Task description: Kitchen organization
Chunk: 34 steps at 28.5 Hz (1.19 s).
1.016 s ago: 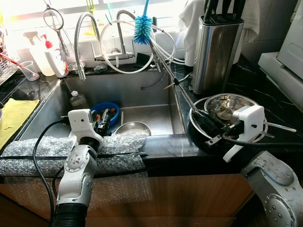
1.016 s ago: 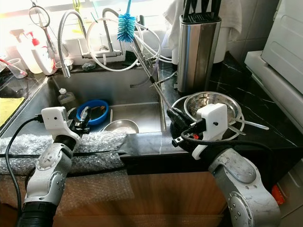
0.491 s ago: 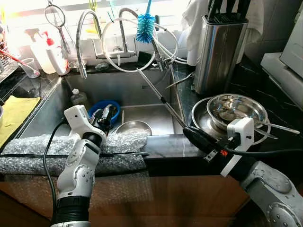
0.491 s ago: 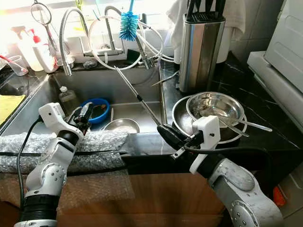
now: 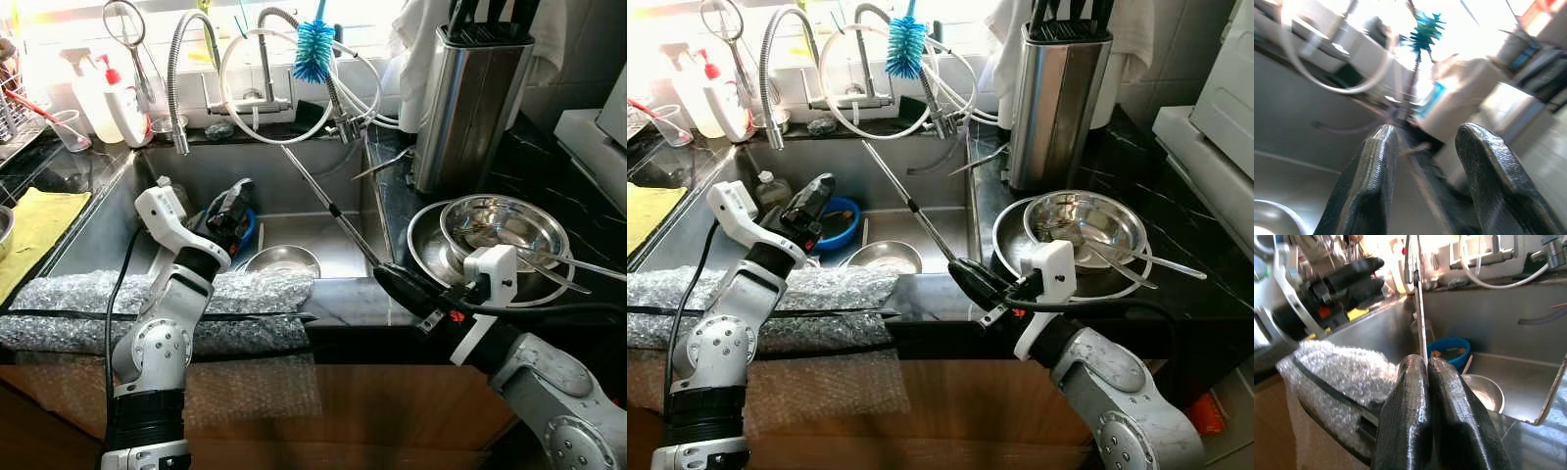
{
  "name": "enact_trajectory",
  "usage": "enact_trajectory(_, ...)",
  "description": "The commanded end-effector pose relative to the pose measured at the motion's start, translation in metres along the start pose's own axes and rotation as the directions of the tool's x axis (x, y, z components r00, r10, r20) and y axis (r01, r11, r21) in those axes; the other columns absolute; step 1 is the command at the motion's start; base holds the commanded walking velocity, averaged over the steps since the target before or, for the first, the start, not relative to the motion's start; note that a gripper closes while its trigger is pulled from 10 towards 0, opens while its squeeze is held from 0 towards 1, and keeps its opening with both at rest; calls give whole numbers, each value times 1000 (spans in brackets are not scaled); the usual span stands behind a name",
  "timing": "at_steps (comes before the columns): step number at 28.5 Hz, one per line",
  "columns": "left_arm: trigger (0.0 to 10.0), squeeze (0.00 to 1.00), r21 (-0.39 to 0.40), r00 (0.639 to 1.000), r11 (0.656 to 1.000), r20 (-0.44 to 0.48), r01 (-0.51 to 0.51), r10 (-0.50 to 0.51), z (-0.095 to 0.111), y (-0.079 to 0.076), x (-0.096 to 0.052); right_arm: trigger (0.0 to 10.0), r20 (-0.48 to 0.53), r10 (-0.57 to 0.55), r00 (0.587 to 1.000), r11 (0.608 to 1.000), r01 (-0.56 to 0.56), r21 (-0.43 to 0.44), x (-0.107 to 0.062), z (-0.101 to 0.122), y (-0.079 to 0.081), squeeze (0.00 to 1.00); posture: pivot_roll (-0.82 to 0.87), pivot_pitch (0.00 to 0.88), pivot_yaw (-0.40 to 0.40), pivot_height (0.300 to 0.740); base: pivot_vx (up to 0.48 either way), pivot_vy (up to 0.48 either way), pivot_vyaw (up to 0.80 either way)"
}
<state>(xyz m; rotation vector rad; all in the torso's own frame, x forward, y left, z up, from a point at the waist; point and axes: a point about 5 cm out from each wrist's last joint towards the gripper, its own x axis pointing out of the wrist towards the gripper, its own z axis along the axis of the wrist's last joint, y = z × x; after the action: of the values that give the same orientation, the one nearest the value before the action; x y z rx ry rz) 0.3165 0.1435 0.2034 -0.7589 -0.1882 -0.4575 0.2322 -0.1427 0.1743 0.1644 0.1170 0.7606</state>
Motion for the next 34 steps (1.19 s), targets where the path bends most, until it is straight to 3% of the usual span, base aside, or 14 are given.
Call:
enact_trajectory(1, 10000, 0, -3, 999, 999, -7, 54, -54, 3, -9, 3, 10000, -4, 11, 1000, 1000, -11, -17, 4, 2, 2, 0, -148, 0, 81, 740, 0, 0, 0)
enact_trajectory(16, 10000, 0, -57, 989, 989, -56, 134, -137, -4, -23, 3, 10000, -44, 42, 998, 999, -43, -11, 11, -4, 4, 0, -146, 0, 86, 740, 0, 0, 0)
enact_trajectory(34, 10000, 0, -59, 994, 995, -68, 83, -87, -10, -19, 4, 10000, -19, 121, 993, 992, -121, -23, 10, 0, 15, 0, -151, 0, 89, 740, 0, 0, 0)
